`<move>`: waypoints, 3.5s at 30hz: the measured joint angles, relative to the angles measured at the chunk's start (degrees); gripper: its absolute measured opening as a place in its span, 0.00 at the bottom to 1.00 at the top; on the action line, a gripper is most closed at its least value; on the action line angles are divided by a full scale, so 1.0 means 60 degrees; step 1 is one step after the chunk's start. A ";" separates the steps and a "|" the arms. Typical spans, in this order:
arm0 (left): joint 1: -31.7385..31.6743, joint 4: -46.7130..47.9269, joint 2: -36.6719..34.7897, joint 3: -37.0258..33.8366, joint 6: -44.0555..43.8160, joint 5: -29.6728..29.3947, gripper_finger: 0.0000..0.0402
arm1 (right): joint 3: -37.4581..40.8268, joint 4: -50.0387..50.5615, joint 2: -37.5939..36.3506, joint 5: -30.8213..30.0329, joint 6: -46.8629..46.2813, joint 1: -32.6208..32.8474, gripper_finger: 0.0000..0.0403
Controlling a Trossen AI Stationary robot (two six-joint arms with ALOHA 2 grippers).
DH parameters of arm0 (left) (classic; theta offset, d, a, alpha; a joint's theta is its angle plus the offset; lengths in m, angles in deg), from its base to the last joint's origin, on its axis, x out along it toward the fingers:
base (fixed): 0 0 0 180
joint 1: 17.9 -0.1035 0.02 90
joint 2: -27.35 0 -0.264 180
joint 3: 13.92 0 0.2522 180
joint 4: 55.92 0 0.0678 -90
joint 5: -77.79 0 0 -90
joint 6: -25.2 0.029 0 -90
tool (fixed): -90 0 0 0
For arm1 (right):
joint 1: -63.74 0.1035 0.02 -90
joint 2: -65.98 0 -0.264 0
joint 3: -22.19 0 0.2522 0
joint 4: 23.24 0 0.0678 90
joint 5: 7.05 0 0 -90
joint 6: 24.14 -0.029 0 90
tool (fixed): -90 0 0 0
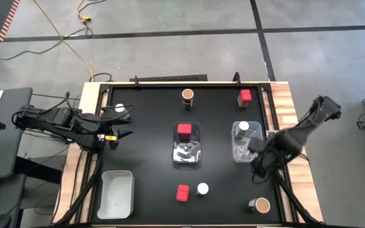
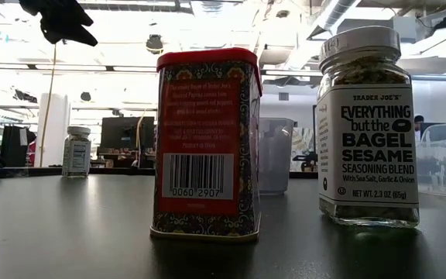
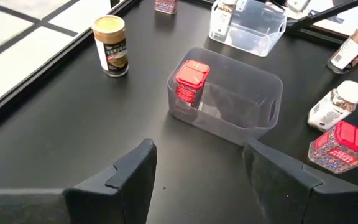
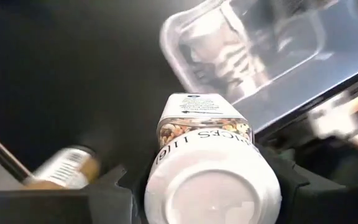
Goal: Sort spices by type
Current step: Put the white seasoning bottle into the transparent bin
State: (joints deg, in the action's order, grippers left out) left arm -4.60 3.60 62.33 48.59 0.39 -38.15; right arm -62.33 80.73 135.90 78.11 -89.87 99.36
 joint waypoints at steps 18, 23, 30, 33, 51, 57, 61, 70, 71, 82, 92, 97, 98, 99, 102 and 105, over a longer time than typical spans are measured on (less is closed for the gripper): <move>0.0000 -0.0003 0.0000 0.0000 0.0297 0.0000 0.57 | 0.2746 -0.0302 -0.2943 -0.0423 0.8304 -0.4366 0.54; 0.0000 -0.0001 0.0000 0.0000 0.0474 0.0000 0.57 | 0.3265 -0.0940 -0.2976 -0.0409 0.9822 -0.5356 0.54; 0.0000 0.0000 0.0000 0.0000 0.0666 0.0000 0.57 | 0.3694 -0.1293 -0.2907 -0.0127 1.0458 -0.6637 0.54; 0.0000 0.0000 0.0000 0.0000 0.0797 0.0000 0.57 | 0.3690 -0.1303 -0.2928 -0.0057 1.0495 -0.7017 0.54; 0.0000 0.0000 0.0000 0.0000 0.1244 -0.0004 0.57 | 0.2964 -0.1351 -0.1974 0.0579 1.1142 -0.7694 0.54; 0.0000 0.0000 0.0000 0.0000 0.1277 -0.0004 0.57 | 0.2903 -0.1358 -0.1762 0.0578 1.2550 -0.8054 0.54; 0.0000 0.0000 0.0001 0.0000 0.1279 -0.0004 0.57 | 0.3256 -0.1364 -0.1769 0.0572 1.3195 -0.8498 0.54; 0.0000 0.0002 0.0001 0.0000 0.1275 -0.0004 0.57 | 0.4054 -0.2308 -0.1780 0.0570 1.4288 -0.9173 0.54; 0.0000 0.0000 0.0001 0.0000 0.1273 -0.0004 0.57 | 0.4117 -0.2364 -0.1787 0.0563 1.4292 -0.9221 0.54; 0.0000 0.0000 0.0000 0.0000 0.1266 -0.0004 0.57 | 0.4684 -0.3068 -0.2181 0.0568 1.4975 -0.9540 0.54; 0.0001 -0.0004 0.0000 0.0000 0.1258 -0.0007 0.57 | 0.5333 -0.3621 -0.2173 0.0823 1.4635 -0.9775 0.54; 0.0001 -0.0004 0.0000 0.0000 0.1251 -0.0004 0.57 | 0.5333 -0.4170 -0.2173 0.0820 1.4461 -0.9780 0.58; 0.0000 -0.0004 0.0000 0.0000 0.1247 -0.0004 0.57 | 0.5333 -0.4222 -0.2173 0.0820 1.4458 -0.9786 0.59; 0.0000 -0.0004 0.0000 0.0000 0.1247 -0.0004 0.57 | 0.5333 -0.4219 -0.2173 0.0820 1.4455 -0.9789 0.58; 0.0000 -0.0007 0.0000 0.0000 0.1247 -0.0004 0.57 | 0.5333 -0.4051 -0.2173 0.0820 1.4436 -0.9789 0.56; 0.0000 -0.0007 0.0001 0.0000 0.1247 -0.0004 0.57 | 0.5333 -0.4007 -0.2173 0.0820 1.4436 -0.9789 0.55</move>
State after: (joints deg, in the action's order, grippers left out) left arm -4.60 3.56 62.33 48.59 7.88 -38.17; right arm -30.33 56.69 122.86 83.03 -3.25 40.62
